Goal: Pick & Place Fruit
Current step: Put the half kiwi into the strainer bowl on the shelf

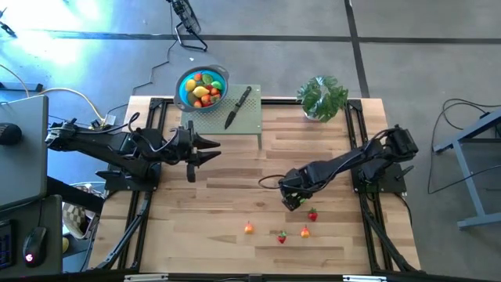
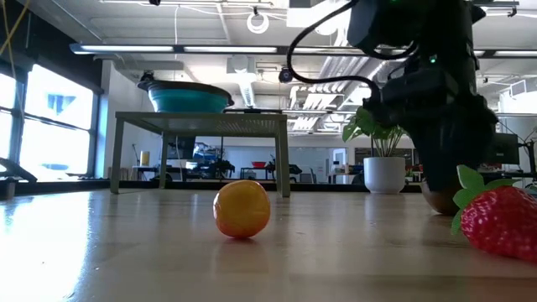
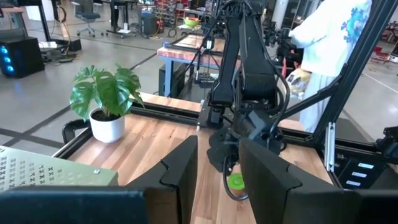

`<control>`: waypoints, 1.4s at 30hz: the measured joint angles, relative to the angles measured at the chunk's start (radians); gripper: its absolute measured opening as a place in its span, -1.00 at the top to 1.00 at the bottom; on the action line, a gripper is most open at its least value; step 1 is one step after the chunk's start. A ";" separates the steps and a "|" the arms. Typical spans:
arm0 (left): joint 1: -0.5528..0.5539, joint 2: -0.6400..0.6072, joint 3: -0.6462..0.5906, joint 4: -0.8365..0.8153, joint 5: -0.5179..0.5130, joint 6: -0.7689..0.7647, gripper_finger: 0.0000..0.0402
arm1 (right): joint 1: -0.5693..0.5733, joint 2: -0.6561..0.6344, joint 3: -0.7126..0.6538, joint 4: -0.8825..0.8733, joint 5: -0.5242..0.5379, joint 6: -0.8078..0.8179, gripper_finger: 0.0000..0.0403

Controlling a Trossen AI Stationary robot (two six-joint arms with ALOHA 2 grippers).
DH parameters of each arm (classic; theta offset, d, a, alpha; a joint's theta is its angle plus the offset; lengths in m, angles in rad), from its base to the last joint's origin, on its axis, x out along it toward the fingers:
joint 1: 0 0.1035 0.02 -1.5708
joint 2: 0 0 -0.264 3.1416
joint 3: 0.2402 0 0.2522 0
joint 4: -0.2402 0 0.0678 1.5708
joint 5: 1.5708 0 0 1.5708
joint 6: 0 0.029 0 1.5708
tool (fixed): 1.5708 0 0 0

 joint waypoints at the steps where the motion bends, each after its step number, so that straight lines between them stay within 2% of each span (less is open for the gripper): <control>1: 0.000 0.000 0.000 0.000 0.000 0.000 0.42 | 0.000 0.000 -0.011 0.012 -0.004 0.003 -0.61; 7: 0.000 0.000 0.000 0.000 0.000 -0.001 0.42 | 0.000 0.000 -0.033 0.051 -0.033 -0.019 -0.56; 16: 0.000 0.000 0.000 0.000 0.000 -0.003 0.42 | 0.000 0.000 -0.039 0.104 -0.023 -0.029 -0.15; 25: 0.000 0.000 0.000 0.000 0.000 -0.003 0.42 | 0.000 -0.007 -0.039 0.103 -0.016 -0.051 -0.22; 30: 0.000 0.000 0.000 0.000 0.000 -0.003 0.42 | -0.011 -0.032 -0.039 0.133 -0.019 -0.109 -0.15; 35: 0.000 0.000 0.000 0.001 0.000 -0.003 0.42 | -0.035 -0.083 -0.039 0.224 -0.023 -0.178 -0.15; 42: 0.000 0.000 0.000 0.030 -0.017 -0.048 0.42 | -0.099 -0.190 -0.039 0.444 -0.065 -0.287 -0.16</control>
